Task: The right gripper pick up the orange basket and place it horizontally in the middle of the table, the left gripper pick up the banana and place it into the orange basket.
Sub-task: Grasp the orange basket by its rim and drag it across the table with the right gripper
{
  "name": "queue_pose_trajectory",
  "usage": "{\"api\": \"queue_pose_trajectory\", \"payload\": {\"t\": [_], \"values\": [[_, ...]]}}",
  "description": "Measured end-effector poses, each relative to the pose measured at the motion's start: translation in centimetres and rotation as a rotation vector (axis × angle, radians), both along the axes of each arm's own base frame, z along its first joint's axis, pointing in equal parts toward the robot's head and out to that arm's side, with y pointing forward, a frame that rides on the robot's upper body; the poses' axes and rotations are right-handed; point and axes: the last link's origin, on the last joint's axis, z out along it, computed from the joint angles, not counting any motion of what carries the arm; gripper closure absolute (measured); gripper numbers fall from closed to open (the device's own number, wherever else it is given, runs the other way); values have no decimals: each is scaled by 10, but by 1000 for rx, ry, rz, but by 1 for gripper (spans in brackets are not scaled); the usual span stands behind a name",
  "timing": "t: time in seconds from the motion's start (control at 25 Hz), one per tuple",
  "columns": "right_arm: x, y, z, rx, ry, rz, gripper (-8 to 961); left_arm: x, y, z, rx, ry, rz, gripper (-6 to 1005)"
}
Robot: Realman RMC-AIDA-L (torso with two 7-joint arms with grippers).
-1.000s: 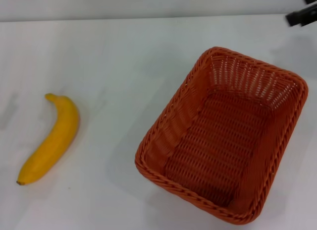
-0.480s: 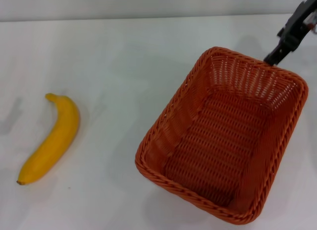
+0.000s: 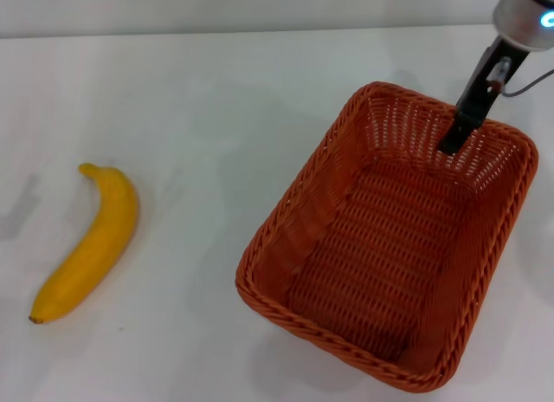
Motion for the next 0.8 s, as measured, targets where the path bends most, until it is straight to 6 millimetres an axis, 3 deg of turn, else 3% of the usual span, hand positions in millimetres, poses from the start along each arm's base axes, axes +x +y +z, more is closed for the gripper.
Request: {"api": "queue_pose_trajectory", "payload": {"t": [0.32,0.72,0.8], "values": [[0,2,-24,-37,-39,13,184,-1,0,-1,-9,4,5,121],[9,3,-30,-29,-77,28,184,-2,-3,-9,-10,6,16,120],[14,1,-34,-41,-97,25,261,-2,-3,-9,-11,5,16,120]]}}
